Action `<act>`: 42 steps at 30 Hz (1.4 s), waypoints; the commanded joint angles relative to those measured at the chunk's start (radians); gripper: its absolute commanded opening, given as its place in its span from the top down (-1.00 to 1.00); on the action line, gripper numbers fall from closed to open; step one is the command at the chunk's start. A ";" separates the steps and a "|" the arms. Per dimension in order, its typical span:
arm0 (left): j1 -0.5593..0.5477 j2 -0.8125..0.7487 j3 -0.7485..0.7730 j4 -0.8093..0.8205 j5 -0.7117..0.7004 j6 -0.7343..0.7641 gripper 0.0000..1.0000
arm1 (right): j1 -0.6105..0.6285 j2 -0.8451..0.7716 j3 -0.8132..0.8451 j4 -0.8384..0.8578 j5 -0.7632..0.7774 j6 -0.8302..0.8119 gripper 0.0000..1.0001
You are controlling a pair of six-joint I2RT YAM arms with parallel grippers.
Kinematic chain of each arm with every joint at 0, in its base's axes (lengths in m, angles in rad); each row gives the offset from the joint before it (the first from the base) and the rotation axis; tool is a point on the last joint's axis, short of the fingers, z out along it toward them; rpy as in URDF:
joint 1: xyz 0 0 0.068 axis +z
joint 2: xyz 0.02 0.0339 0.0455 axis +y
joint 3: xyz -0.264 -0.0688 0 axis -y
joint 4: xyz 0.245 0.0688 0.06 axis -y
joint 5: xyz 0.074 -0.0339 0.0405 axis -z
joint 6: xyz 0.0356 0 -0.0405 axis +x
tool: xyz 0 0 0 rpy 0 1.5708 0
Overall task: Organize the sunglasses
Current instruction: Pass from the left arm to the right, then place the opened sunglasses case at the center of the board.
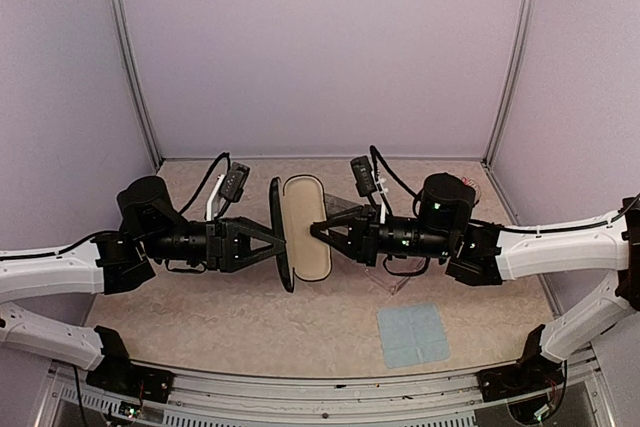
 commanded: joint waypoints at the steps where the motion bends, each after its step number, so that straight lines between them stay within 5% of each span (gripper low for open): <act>1: -0.007 -0.002 0.032 0.041 -0.004 0.027 1.00 | 0.006 0.002 0.026 0.029 -0.015 0.003 0.86; 7: -0.003 0.005 0.029 0.014 -0.041 0.042 0.94 | 0.007 -0.019 0.022 0.006 0.028 -0.005 1.00; 13: 0.018 0.021 0.024 -0.061 -0.135 0.053 -0.21 | 0.006 -0.025 0.051 -0.109 0.133 -0.053 1.00; 19: 0.057 -0.021 0.015 -0.144 -0.239 0.053 -0.95 | 0.005 0.008 0.140 -0.338 0.360 -0.195 1.00; 30: 0.254 -0.207 0.039 -0.475 -0.418 0.084 -0.97 | 0.001 0.219 0.377 -0.644 0.748 -0.615 1.00; 42: 0.467 -0.295 0.222 -0.823 -0.488 0.228 -0.98 | 0.003 0.478 0.536 -0.680 0.961 -1.069 1.00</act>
